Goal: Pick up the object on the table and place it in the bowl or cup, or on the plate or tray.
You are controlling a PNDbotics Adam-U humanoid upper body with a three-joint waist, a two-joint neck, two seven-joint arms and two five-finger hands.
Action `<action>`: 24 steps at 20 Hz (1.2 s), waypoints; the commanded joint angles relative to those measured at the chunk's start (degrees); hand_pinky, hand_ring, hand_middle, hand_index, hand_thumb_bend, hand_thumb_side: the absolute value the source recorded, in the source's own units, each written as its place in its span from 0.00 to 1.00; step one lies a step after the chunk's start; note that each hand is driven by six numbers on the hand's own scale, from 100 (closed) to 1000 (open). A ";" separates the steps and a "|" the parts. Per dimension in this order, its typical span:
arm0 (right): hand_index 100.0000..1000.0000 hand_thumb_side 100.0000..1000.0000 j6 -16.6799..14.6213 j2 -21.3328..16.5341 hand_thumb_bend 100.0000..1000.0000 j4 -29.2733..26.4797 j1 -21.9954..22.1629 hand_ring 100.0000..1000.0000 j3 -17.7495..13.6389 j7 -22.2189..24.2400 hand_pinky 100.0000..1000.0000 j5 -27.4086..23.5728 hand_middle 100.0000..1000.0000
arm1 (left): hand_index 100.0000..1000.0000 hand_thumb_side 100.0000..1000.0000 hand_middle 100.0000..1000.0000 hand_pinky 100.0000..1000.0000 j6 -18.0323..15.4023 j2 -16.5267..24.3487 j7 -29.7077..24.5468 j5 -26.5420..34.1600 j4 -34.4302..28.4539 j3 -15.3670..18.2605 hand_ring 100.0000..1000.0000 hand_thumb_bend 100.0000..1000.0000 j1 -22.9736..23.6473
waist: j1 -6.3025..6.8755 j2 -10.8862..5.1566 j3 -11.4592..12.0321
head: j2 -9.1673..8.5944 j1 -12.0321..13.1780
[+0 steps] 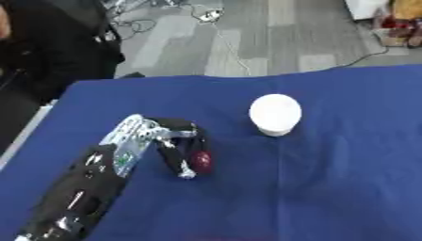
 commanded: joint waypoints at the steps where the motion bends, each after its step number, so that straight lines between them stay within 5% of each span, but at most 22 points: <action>1: 0.76 1.00 -0.08 -0.39 0.01 -0.84 -0.92 0.45 -0.08 0.20 0.22 -0.13 0.68 | 0.52 0.19 0.45 0.00 0.73 0.99 2.54 0.66 -0.66 0.75 0.31 0.09 -0.58 | -0.29 -0.76 0.13 | -0.59 -0.57; 8: 0.76 1.00 0.03 -0.45 0.01 -0.84 -0.78 0.45 -0.12 0.28 0.22 -0.13 0.68 | 0.41 0.21 0.36 0.00 3.27 1.03 8.30 3.10 -1.16 0.92 0.22 0.00 -0.46 | -0.35 -0.81 0.32 | -0.54 -0.65; 24: 0.76 1.00 0.30 -0.69 0.02 -0.84 -0.28 0.45 -0.21 0.48 0.22 -0.29 0.68 | 0.31 0.13 0.22 0.00 6.86 2.21 17.99 7.62 -7.02 1.11 0.06 0.12 -0.03 | -0.31 -1.22 0.94 | -0.12 -1.01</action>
